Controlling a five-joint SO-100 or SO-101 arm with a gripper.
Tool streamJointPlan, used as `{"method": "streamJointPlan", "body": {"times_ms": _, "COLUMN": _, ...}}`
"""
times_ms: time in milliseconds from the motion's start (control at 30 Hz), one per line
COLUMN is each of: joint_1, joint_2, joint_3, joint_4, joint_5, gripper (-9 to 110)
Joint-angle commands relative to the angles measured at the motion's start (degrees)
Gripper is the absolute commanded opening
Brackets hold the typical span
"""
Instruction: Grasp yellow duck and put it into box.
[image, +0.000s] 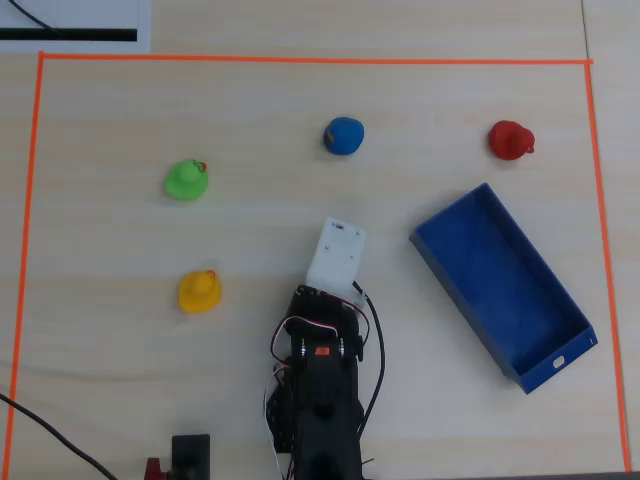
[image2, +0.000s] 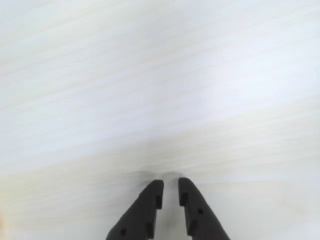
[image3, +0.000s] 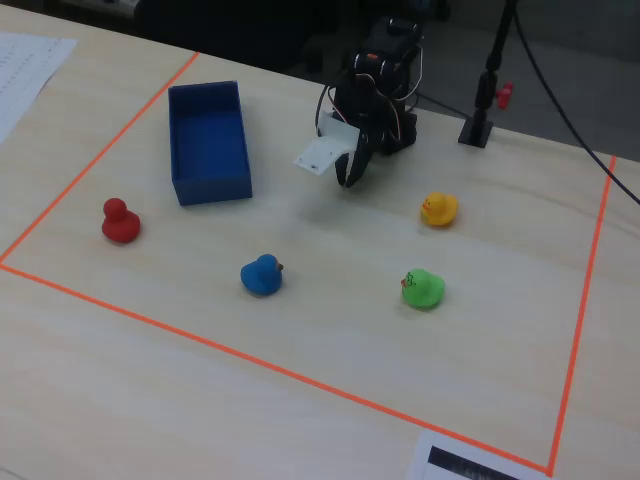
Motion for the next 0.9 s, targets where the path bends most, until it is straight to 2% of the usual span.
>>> {"method": "streamJointPlan", "body": {"times_ms": 0, "joint_1": 0.3, "joint_2": -0.2, "joint_3": -0.4, "joint_4": 1.4, "joint_5": 0.0, "gripper": 0}}
{"method": "streamJointPlan", "body": {"times_ms": 367, "joint_1": 0.3, "joint_2": -0.2, "joint_3": -0.4, "joint_4": 1.4, "joint_5": 0.1, "gripper": 1}}
{"method": "streamJointPlan", "body": {"times_ms": 500, "joint_1": 0.9, "joint_2": -1.8, "joint_3": -3.3, "joint_4": -1.2, "joint_5": -0.1, "gripper": 19}}
{"method": "streamJointPlan", "body": {"times_ms": 600, "joint_1": 1.9, "joint_2": -11.3, "joint_3": -17.3, "joint_4": 0.9, "joint_5": 1.1, "gripper": 31}}
{"method": "streamJointPlan", "body": {"times_ms": 667, "joint_1": 1.9, "joint_2": -20.6, "joint_3": -30.5, "joint_4": 6.4, "joint_5": 1.8, "gripper": 39}}
{"method": "streamJointPlan", "body": {"times_ms": 767, "joint_1": -0.7, "joint_2": -32.3, "joint_3": -48.5, "joint_4": 16.0, "joint_5": 5.4, "gripper": 43}}
{"method": "streamJointPlan", "body": {"times_ms": 867, "joint_1": -7.3, "joint_2": -37.4, "joint_3": -58.9, "joint_4": 23.7, "joint_5": 10.8, "gripper": 45}}
